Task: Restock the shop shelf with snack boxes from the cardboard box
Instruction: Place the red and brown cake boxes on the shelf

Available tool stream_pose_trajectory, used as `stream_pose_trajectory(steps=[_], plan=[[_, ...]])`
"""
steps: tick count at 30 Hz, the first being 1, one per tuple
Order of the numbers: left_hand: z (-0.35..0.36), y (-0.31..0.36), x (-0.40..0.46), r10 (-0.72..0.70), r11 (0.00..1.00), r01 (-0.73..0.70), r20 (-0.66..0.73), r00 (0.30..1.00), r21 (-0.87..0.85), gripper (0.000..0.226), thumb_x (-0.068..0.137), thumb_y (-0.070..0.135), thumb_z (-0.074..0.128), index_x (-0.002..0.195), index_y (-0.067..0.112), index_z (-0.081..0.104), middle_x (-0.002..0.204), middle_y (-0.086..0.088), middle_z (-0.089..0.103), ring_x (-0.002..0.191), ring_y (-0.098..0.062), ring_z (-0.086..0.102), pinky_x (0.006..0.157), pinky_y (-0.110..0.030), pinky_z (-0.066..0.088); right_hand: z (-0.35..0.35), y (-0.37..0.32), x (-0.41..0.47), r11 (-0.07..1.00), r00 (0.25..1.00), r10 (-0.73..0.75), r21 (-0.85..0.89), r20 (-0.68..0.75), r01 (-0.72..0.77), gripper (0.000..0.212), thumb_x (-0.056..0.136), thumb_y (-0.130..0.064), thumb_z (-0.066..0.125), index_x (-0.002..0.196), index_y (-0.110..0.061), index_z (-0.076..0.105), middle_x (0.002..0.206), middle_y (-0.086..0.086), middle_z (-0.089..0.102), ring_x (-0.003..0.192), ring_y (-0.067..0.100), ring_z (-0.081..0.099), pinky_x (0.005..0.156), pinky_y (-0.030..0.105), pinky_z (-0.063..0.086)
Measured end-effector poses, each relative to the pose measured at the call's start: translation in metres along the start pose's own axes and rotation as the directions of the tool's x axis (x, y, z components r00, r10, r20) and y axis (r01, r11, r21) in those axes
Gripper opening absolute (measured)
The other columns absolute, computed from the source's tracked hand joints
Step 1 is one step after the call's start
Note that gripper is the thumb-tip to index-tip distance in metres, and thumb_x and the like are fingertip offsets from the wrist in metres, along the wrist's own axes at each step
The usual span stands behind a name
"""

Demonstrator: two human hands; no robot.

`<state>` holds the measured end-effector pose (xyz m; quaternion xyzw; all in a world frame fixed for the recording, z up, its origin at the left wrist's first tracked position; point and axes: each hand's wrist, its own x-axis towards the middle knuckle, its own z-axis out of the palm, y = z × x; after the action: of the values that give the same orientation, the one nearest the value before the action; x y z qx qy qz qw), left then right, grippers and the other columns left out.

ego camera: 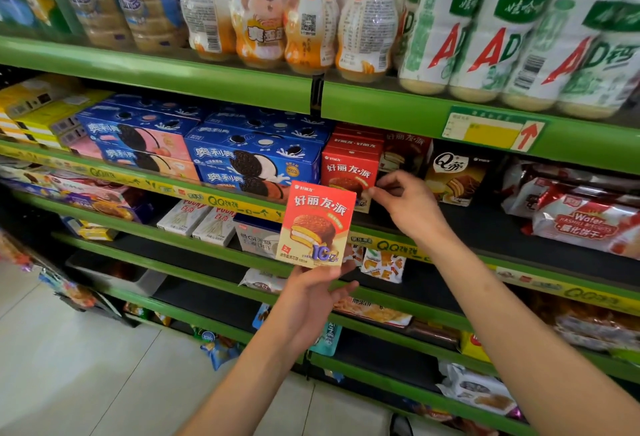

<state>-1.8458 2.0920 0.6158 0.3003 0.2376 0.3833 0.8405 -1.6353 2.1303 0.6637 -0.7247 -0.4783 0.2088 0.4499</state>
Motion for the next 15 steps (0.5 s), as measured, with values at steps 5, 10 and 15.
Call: stream_pose_trajectory(steps=[5,10,15], plan=[[0.010,-0.006,0.003,-0.019,0.999,0.021,0.060,0.998,-0.035,0.065,0.069,0.004,0.073,0.129,0.015,0.050,0.123,-0.015,0.058,0.112,-0.032,0.061,0.085,-0.043,0.054,-0.021,-0.007,-0.035,0.983,0.997,-0.007,0.186,0.078,-0.008,0.013,0.090,-0.043,0.064,0.102,-0.040,0.064,0.096,-0.016,0.071,0.092,0.004,0.068,0.075,0.024,0.054],[0.029,-0.017,0.004,-0.068,0.996,0.058,0.157,0.985,0.066,0.067,0.066,0.005,0.077,0.129,0.010,0.052,0.118,-0.010,0.064,0.110,-0.028,0.063,0.088,-0.044,0.054,-0.038,-0.015,-0.085,0.946,0.956,-0.024,0.315,0.292,-0.072,0.072,0.057,-0.077,0.073,0.119,-0.048,0.050,0.109,-0.020,0.069,0.102,0.004,0.068,0.079,0.026,0.055],[0.058,-0.017,0.011,-0.237,0.879,0.136,0.173,0.956,0.456,0.038,0.088,0.016,0.070,0.123,0.023,0.059,0.117,-0.001,0.072,0.109,-0.020,0.068,0.091,-0.043,0.056,-0.060,-0.009,-0.086,0.932,0.981,-0.017,0.358,0.194,-0.055,0.073,0.050,-0.061,0.087,0.115,-0.046,0.056,0.111,-0.016,0.071,0.103,0.004,0.068,0.088,0.033,0.053]])
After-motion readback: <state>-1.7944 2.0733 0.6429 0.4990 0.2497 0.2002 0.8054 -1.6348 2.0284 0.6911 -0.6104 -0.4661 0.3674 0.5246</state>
